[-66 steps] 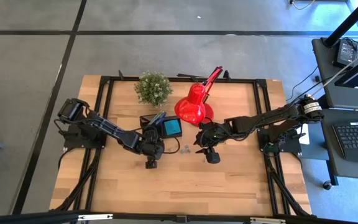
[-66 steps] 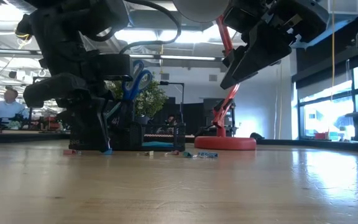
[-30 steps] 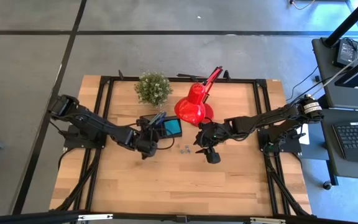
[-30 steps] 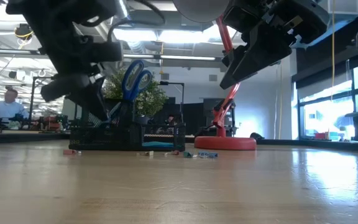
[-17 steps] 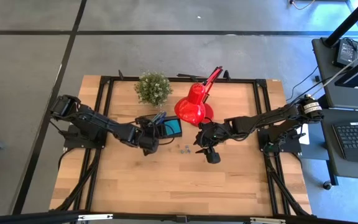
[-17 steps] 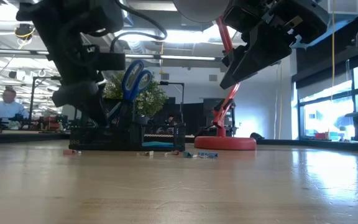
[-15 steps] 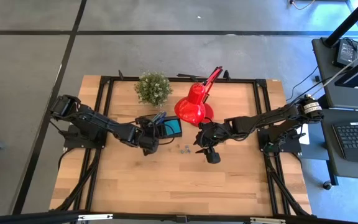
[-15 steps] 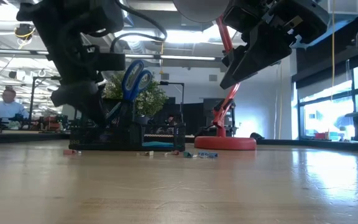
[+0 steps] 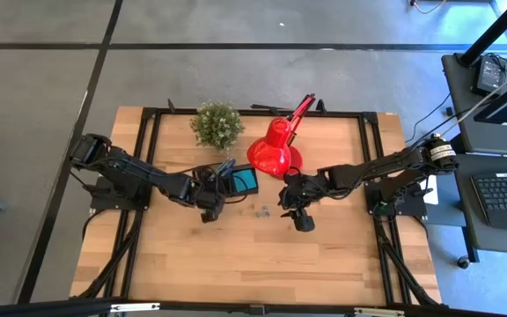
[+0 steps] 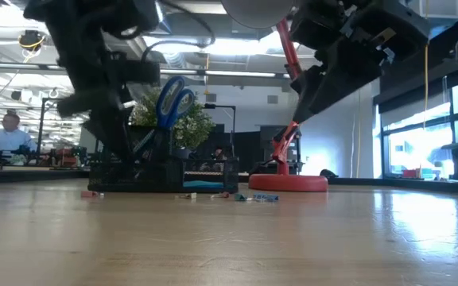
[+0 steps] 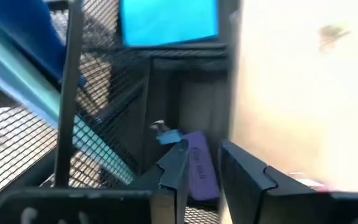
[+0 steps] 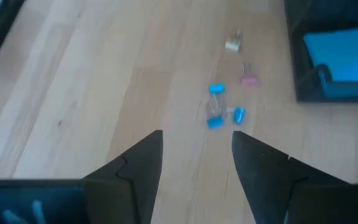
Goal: Pick and place office supplies into organizer
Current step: Put the pink binder clip into the black desk organizer
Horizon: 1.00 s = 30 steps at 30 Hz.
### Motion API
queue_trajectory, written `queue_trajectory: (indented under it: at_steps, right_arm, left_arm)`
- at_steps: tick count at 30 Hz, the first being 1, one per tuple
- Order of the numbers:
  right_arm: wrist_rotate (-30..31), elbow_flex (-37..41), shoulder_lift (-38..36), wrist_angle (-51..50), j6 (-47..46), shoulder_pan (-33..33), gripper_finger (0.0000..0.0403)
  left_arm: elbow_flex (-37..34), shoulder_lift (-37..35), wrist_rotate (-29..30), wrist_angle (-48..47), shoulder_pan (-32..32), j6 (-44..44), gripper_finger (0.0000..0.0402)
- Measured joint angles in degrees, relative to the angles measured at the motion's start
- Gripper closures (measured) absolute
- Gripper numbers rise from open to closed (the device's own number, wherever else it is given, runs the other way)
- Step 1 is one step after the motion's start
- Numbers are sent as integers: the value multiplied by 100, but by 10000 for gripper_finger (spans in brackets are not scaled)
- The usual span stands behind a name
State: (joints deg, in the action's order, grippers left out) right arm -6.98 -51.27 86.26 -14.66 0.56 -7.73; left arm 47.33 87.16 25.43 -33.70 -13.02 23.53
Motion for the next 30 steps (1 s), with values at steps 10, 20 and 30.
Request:
queue_trajectory:
  at_steps: [10,20,30]
  right_arm:
    - [-10,16,-140,-430,752,36,208]
    - [-15,1546,-1533,861,1201,964,208]
    - [-9,2547,-2465,1692,866,1572,208]
  left_arm:
    - [601,-40,-1832,466,-45,186,315]
    - [623,-42,-2516,974,-107,914,311]
    - [621,-9,-3455,1238,-102,2320,279]
